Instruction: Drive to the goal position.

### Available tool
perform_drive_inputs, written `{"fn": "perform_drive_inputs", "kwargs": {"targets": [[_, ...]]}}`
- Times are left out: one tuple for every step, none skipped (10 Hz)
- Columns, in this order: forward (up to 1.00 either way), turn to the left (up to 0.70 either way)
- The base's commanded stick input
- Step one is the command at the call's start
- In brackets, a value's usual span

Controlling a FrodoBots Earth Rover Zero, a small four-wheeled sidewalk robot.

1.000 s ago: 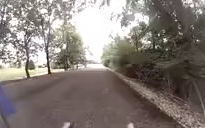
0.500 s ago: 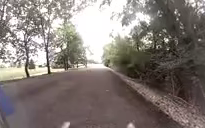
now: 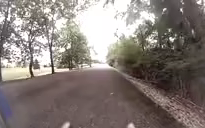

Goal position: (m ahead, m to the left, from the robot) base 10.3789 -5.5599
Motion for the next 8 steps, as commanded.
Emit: {"fn": "perform_drive_inputs", "kwargs": {"targets": [[0.45, 0.0], [0.45, 0.0], [0.45, 0.0], [0.45, 0.0], [0.45, 0.0], [0.45, 0.0], [0.45, 0.0], [0.45, 0.0]]}}
